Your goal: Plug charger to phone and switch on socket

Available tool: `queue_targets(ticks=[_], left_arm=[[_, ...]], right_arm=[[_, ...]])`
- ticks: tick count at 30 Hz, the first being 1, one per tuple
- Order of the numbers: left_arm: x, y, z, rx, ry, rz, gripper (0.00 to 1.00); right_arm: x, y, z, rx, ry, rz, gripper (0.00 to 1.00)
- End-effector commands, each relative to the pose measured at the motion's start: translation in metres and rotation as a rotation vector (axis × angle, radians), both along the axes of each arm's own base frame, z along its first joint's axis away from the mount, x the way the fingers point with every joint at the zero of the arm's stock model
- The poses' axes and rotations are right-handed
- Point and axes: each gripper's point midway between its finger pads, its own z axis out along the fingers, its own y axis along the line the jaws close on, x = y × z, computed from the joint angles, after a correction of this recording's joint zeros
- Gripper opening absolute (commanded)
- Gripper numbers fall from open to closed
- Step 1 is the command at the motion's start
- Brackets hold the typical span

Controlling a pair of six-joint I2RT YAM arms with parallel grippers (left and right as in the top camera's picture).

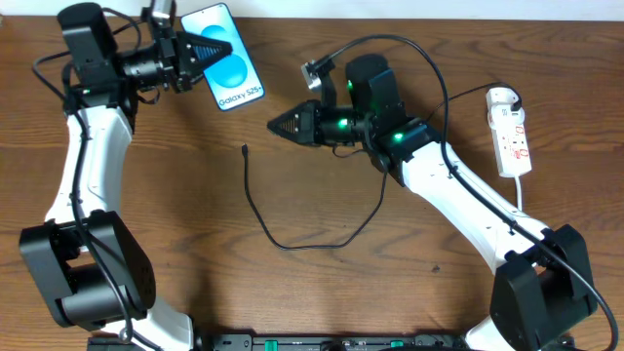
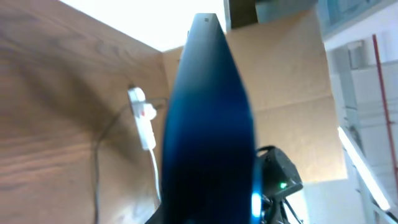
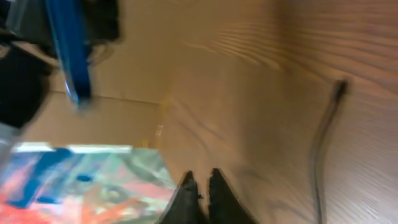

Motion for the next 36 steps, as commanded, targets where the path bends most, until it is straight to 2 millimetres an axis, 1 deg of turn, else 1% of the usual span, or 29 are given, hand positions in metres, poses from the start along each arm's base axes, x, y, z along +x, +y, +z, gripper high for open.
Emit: queue_targets(ticks=[1,2,4,6,9,10,13,14,20,22,25,27,29,34,36], left_arm=[[0.009,0.038,0.013,0.054,-0.098,0.125,0.07],[0.013,0.051,0.011,0.067,-0.104,0.167,0.07],[0.017,0.071,0.010,0.080,-0.105,0.229,0.07],[0.018,0.089,0.009,0.086,-0.102,0.275,0.07],[0.017,0.105,0.008,0.087,-0.099,0.310,0.07],[0.017,0.110,0.006,0.087,-0.094,0.320,0.07],[0.016,0.118,0.002,0.085,-0.081,0.339,0.07],[0.015,0.121,-0.001,0.084,-0.074,0.348,0.07],[0.015,0.125,-0.004,0.082,-0.059,0.360,0.08],[0.015,0.124,-0.004,0.081,-0.059,0.358,0.07],[0.015,0.124,-0.005,0.079,-0.052,0.357,0.07],[0.014,0.124,-0.005,0.078,-0.049,0.357,0.07],[0.014,0.124,-0.005,0.078,-0.049,0.357,0.07],[0.014,0.124,-0.006,0.078,-0.048,0.357,0.07],[0.014,0.124,-0.006,0.077,-0.045,0.357,0.07]], right_arm=[[0.012,-0.012,-0.012,-0.102,-0.087,-0.062,0.13],[0.014,-0.014,-0.017,-0.125,-0.087,-0.075,0.19],[0.016,-0.012,-0.027,-0.154,-0.091,-0.086,0.27],[0.017,-0.006,-0.039,-0.182,-0.080,-0.080,0.33],[0.018,0.007,-0.056,-0.230,-0.066,-0.055,0.36],[0.020,0.015,-0.063,-0.251,-0.066,-0.043,0.36],[0.024,0.033,-0.077,-0.304,-0.062,-0.018,0.37],[0.026,0.041,-0.083,-0.332,-0.067,-0.010,0.39],[0.032,0.066,-0.118,-0.437,-0.046,0.006,0.47],[0.032,0.070,-0.130,-0.446,-0.023,0.007,0.48],[0.032,0.070,-0.154,-0.468,0.038,-0.004,0.48],[0.027,0.073,-0.169,-0.455,0.077,0.030,0.48],[0.022,0.079,-0.180,-0.428,0.115,0.062,0.47],[0.014,0.089,-0.199,-0.371,0.187,0.111,0.47],[0.010,0.091,-0.209,-0.354,0.227,0.122,0.46]])
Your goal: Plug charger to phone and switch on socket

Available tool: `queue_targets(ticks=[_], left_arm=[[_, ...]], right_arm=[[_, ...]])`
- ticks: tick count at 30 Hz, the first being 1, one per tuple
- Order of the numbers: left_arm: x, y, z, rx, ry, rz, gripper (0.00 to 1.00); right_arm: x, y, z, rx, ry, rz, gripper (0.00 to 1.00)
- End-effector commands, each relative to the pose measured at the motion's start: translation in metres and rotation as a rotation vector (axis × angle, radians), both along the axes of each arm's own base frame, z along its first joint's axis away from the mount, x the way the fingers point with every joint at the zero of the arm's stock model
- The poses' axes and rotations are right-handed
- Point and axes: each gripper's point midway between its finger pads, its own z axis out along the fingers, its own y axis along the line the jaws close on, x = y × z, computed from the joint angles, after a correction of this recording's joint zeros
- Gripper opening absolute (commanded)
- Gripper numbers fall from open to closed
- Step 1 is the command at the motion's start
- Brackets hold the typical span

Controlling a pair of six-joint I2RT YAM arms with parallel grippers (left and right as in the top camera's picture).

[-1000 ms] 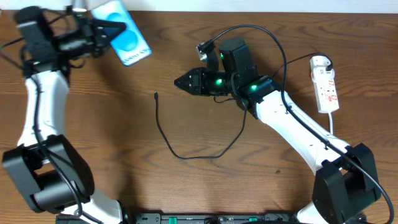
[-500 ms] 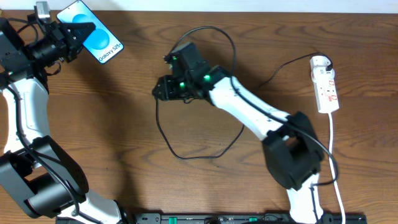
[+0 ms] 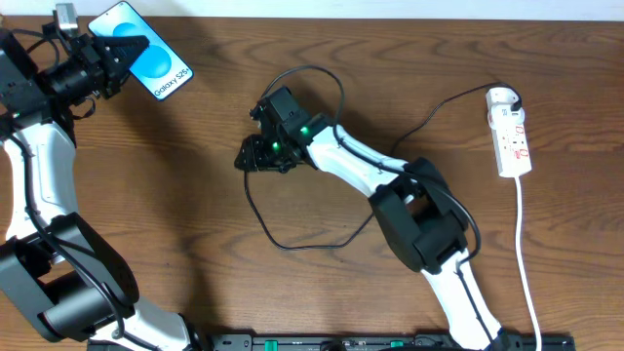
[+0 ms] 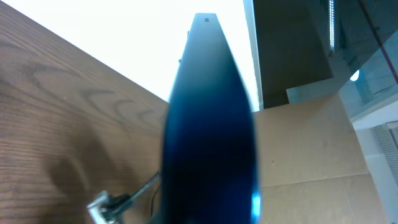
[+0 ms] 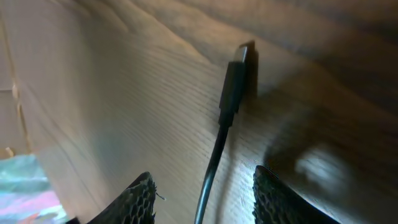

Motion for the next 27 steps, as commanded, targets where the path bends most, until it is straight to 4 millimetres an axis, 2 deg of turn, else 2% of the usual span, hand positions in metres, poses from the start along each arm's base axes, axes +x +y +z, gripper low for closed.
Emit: queue_targets(ticks=[1,12,14,17,19,20,24,27], left_arm=[[-0.006,-0.001,0.008,0.015,-0.034,-0.013,0.07],[-0.007,-0.002,0.008,0.012,-0.035,-0.020,0.07],[-0.007,-0.002,0.008,0.012,-0.035,-0.021,0.07],[-0.007,-0.002,0.008,0.012,-0.035,-0.020,0.07],[-0.007,-0.002,0.008,0.012,-0.035,-0.020,0.07],[-0.007,-0.002,0.008,0.012,-0.035,-0.020,0.07],[-0.007,-0.002,0.008,0.012,-0.035,-0.023,0.07],[-0.009,-0.004,0.009,0.007,-0.037,-0.034,0.07]], right_arm=[[-0.009,0.010,-0.009,0.064,0.103,0.015,0.46],[-0.012,0.024,-0.070,0.120,0.276,-0.067,0.45],[-0.010,0.025,-0.079,0.128,0.278,-0.080,0.38],[-0.007,0.026,-0.084,0.135,0.261,-0.080,0.19],[-0.005,0.028,-0.083,0.146,0.235,-0.065,0.03],[-0.004,0.028,-0.082,0.150,0.224,-0.059,0.01],[0.004,0.023,-0.068,0.186,0.181,-0.015,0.01],[0.017,0.015,-0.032,0.228,0.093,0.044,0.01]])
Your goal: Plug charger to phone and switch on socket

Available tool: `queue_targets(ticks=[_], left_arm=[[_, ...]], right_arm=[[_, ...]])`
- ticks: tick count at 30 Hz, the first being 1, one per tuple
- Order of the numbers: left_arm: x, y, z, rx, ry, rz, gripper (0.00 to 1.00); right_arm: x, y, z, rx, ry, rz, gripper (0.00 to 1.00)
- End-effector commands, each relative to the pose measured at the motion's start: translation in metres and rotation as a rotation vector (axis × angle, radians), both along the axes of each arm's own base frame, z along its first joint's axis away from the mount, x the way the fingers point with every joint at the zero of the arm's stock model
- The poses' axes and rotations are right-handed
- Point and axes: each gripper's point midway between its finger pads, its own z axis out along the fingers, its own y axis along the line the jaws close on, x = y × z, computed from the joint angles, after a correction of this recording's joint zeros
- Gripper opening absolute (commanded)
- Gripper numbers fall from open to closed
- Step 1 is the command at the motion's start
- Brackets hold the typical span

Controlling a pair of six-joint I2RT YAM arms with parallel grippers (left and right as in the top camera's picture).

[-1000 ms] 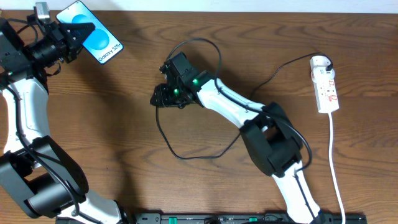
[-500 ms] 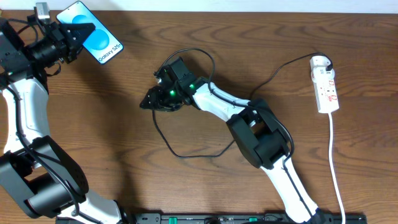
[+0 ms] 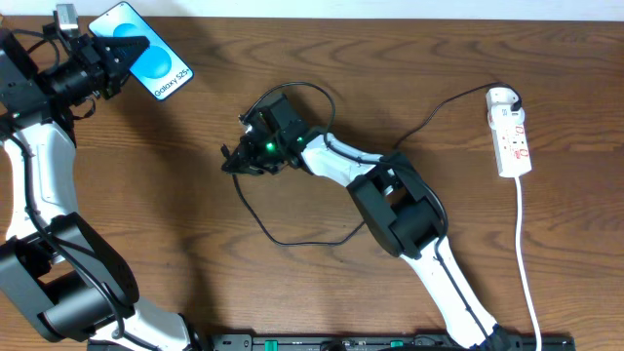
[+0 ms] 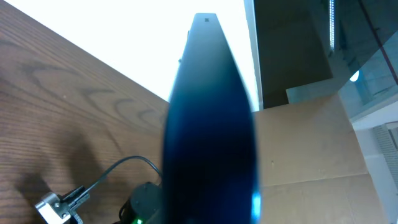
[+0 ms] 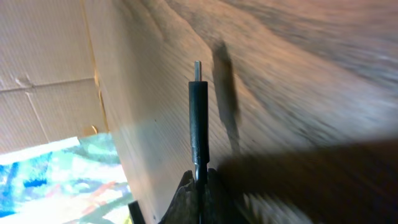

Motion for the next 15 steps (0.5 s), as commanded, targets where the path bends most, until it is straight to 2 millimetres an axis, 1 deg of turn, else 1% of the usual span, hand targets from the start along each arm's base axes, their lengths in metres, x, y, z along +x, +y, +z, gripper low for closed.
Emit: queue_targets(ticks=[1,2,4,6,9,10,12,15], left_arm=[[-0.008,-0.004,0.009,0.009,-0.041,-0.034,0.07],[-0.008,-0.004,0.009,0.009,-0.041,-0.034,0.07],[-0.009,-0.004,0.010,0.007,-0.041,-0.038,0.08],[-0.010,-0.008,0.011,0.002,-0.044,-0.055,0.07],[-0.013,-0.016,0.012,-0.008,-0.049,-0.093,0.07],[-0.015,-0.023,0.013,-0.015,-0.049,-0.119,0.07],[-0.017,-0.031,0.014,-0.022,-0.051,-0.150,0.07],[-0.020,-0.044,0.016,-0.034,-0.054,-0.198,0.07]], right_arm=[[0.018,-0.030,0.005,-0.044,-0.125,0.016,0.01],[0.021,-0.033,0.017,-0.042,-0.161,0.029,0.01],[0.024,-0.044,0.054,-0.031,-0.260,0.071,0.01],[0.021,-0.052,0.088,-0.012,-0.323,0.106,0.01],[0.003,-0.062,0.146,0.090,-0.376,0.191,0.01],[-0.010,-0.066,0.179,0.158,-0.399,0.233,0.01],[-0.019,-0.070,0.202,0.186,-0.417,0.246,0.01],[-0.028,-0.076,0.224,0.188,-0.426,0.245,0.01]])
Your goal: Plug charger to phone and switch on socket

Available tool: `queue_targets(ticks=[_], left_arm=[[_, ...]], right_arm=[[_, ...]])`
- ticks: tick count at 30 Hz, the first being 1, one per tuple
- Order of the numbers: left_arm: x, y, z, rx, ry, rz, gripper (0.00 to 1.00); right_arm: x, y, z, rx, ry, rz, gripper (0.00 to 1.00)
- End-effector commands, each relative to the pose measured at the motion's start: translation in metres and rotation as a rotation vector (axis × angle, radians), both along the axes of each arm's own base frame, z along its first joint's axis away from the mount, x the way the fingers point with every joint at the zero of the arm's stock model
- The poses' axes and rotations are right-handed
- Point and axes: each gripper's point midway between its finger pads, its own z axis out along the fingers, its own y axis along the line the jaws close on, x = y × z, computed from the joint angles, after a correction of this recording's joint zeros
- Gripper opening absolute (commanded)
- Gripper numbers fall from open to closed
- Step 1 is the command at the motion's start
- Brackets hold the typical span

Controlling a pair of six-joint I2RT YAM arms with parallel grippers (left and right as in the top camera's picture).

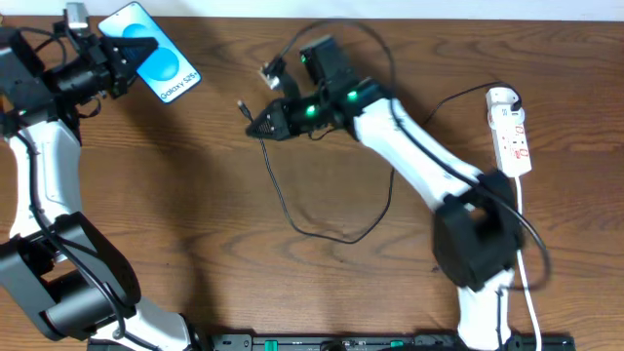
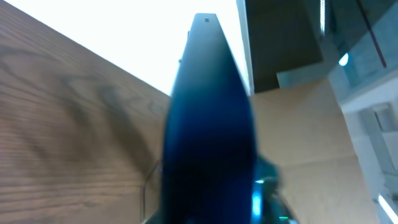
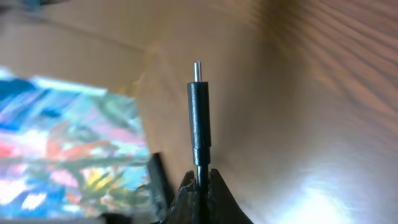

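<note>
The blue-screened phone (image 1: 161, 64) is held off the table at the far left, my left gripper (image 1: 135, 49) shut on it; in the left wrist view the phone (image 2: 210, 124) stands edge-on and fills the middle. My right gripper (image 1: 261, 124) is shut on the black charger cable just behind its plug (image 1: 244, 105), whose tip points left toward the phone. The plug (image 3: 199, 121) stands up from the shut fingers (image 3: 214, 186) in the right wrist view. The cable (image 1: 322, 226) loops over the table. The white socket strip (image 1: 511, 132) lies at the right edge.
The brown wooden table (image 1: 146, 224) carries only the cable and the strip. The right arm (image 1: 419, 156) stretches diagonally across the middle. Cardboard and a colourful sheet (image 3: 68, 143) stand beyond the table's far edge.
My right gripper, holding the cable plug, has moved up and back from the table's middle toward the phone. The phone in my left gripper has shifted slightly right.
At first my left gripper held the phone near the back centre and my right was shut and empty above the cable end. Then the phone was at the far left, the right gripper open around the plug. It then gripped the plug, now raised toward the phone.
</note>
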Motion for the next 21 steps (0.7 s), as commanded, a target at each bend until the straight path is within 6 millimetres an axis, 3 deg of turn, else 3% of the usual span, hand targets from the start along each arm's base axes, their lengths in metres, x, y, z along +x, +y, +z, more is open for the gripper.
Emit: queue_targets(ticks=[1,5,13,21], left_arm=[[-0.014,-0.025,0.012,-0.014,-0.043,-0.114,0.07],[-0.015,-0.034,0.013,-0.021,-0.037,-0.138,0.07],[-0.018,-0.050,0.014,-0.029,-0.038,-0.187,0.07],[-0.018,-0.077,0.016,-0.043,-0.011,-0.239,0.07]], right_arm=[[-0.023,-0.003,0.034,0.057,-0.050,0.081,0.01],[-0.034,-0.015,0.045,0.038,-0.052,0.091,0.01],[-0.058,-0.025,0.039,0.056,-0.057,0.093,0.01],[-0.062,-0.020,0.067,0.237,-0.073,0.025,0.01]])
